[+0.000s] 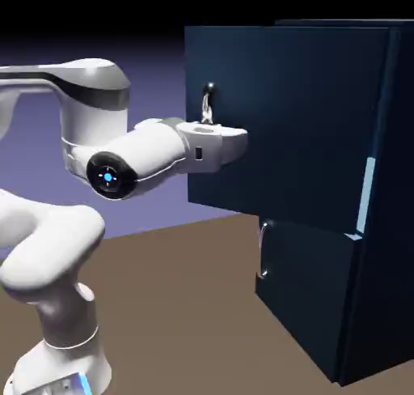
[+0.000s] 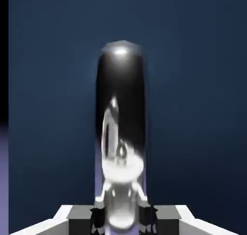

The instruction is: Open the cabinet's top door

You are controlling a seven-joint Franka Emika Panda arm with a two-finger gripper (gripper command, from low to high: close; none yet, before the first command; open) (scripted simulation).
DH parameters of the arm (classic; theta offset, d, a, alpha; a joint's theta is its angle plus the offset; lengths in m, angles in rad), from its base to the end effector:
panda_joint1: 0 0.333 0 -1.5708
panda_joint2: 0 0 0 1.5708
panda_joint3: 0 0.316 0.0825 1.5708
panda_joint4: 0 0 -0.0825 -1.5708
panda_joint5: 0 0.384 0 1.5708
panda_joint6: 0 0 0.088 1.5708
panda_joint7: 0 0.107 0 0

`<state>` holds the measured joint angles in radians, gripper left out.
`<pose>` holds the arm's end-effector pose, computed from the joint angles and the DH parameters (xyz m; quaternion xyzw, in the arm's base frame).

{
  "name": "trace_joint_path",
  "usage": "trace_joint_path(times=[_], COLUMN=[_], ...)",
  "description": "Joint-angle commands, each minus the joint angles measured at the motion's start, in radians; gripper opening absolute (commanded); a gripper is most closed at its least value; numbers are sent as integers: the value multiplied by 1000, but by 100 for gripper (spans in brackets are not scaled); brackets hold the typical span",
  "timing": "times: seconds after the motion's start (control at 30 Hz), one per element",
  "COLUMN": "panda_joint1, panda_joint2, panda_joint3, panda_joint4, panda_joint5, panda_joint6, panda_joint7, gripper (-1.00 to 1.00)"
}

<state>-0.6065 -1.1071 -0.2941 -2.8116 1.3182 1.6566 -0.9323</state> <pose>0.2055 -0.1342 0.5549 -0.7071 0.0010 -0.5007 0.4992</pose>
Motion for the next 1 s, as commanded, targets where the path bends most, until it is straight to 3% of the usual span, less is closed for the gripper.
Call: trace_joint_path(times=[0.0, 0.43, 0.73, 0.97], panda_joint1=[9, 290, 564, 770], panda_joint2=[28, 467, 769, 940], panda_joint3=[-36, -497, -817, -1071], panda_joint4=[20, 439, 745, 879], panda_joint5=[-33, -351, -411, -411], panda_joint6=[-34, -539, -872, -1040], panda_joint7=[-11, -175, -323, -433], gripper=[-100, -100, -100, -100])
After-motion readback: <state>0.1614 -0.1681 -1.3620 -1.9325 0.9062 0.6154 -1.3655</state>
